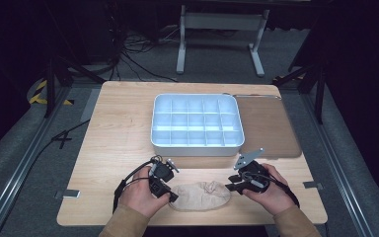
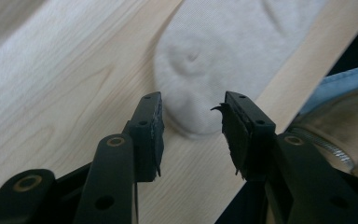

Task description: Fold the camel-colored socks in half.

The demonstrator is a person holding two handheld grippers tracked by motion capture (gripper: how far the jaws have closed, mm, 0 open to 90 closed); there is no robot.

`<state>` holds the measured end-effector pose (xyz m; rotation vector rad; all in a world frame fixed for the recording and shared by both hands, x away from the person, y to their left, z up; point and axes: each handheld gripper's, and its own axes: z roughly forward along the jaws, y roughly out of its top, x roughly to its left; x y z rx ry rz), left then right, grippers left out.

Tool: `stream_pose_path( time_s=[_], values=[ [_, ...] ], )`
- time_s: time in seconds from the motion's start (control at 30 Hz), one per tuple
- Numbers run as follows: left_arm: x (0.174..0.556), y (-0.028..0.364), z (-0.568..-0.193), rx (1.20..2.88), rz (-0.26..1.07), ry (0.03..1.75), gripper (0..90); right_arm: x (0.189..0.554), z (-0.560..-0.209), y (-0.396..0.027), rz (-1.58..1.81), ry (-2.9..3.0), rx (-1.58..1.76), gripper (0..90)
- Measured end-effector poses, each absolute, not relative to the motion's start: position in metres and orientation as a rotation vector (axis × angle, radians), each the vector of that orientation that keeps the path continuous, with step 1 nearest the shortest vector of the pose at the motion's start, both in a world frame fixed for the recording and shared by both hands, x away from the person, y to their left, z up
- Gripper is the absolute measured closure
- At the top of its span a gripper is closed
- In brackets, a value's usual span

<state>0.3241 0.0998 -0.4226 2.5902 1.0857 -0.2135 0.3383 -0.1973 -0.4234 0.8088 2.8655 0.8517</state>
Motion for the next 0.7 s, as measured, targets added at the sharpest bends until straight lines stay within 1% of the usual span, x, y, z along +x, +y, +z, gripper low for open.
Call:
stream_pose_path(
  time_s=[0.13, 0.37, 0.5, 0.53, 0.6, 0.63, 0.7],
  values=[
    [0.326, 0.1, -0.43, 2.599, -0.248, 1.135, 59.3, 0.336, -0.424, -0.195, 0.838, 2.878, 0.788, 67.4],
    [0.326, 0.093, -0.44, 2.637, -0.261, 1.109, 59.3, 0.335, -0.425, -0.192, 0.832, 2.885, 0.783, 67.1],
    [0.325, 0.089, -0.441, 2.644, -0.262, 1.103, 61.0, 0.334, -0.426, -0.19, 0.827, 2.887, 0.774, 67.2],
    [0.325, 0.089, -0.441, 2.645, -0.268, 1.099, 63.5, 0.334, -0.426, -0.19, 0.824, 2.889, 0.775, 67.2],
    [0.324, 0.088, -0.441, 2.649, -0.255, 1.094, 73.6, 0.333, -0.427, -0.189, 0.822, 2.89, 0.767, 67.3],
    [0.323, 0.088, -0.439, 2.633, -0.257, 1.088, 83.9, 0.333, -0.426, -0.188, 0.819, 2.89, 0.763, 67.3],
    [0.322, 0.089, -0.436, 2.617, -0.249, 1.094, 84.9, 0.332, -0.426, -0.187, 0.821, 2.894, 0.758, 67.6]
  ],
)
